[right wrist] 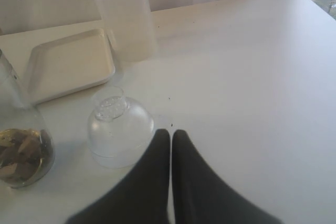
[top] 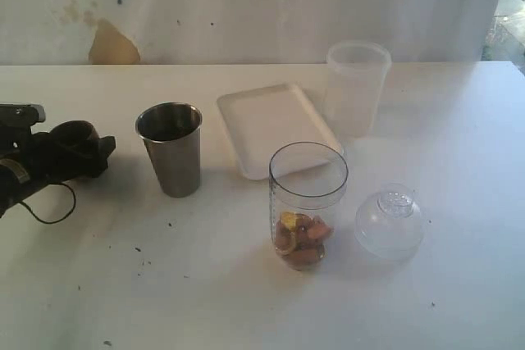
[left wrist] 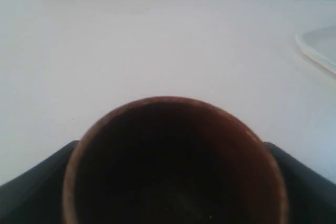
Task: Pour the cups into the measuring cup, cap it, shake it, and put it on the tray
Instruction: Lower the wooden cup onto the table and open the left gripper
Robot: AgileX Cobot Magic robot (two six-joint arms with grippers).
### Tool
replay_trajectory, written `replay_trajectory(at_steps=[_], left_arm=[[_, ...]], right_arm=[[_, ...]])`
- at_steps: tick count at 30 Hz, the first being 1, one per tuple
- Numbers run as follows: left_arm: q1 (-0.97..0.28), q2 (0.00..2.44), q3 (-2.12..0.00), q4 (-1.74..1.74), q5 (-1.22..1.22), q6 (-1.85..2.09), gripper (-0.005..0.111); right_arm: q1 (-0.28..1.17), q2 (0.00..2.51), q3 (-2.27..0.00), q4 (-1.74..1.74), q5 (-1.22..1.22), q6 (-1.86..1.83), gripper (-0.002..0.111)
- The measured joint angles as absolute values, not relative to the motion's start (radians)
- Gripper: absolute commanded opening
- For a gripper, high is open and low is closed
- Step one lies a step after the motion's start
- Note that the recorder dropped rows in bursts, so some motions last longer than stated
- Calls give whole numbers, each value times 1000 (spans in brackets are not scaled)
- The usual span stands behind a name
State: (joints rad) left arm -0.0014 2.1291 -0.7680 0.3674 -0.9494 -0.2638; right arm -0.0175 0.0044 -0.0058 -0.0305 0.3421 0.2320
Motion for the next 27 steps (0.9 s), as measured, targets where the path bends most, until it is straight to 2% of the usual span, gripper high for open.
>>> replay_trajectory(at_steps=[12,15,17,18,20,21,27], left_arm=[[-1,1983,-768,367,-1003,-264,79],[-1,1927,-766,367,-995,-269,60],[-1,1877,-766,374,-963,-288,43],[-1,1848,-766,378,-940,-296,29],[-1,1786,-766,391,-863,-314,12],[-1,1760,-766,398,-822,-319,-1],[-1,1571,-766,429,-478,-334,1]], right_arm=[[-18,4,-6,-30,342,232,1],[-18,4,-6,-30,342,232,1],[-18,4,-6,-30,342,232,1],[-18,4,-6,-30,342,232,1],[-18,4,-6,-30,342,232,1],[-18,4,-6,-30,342,232,1],[-18,4,-6,-30,342,232,1]])
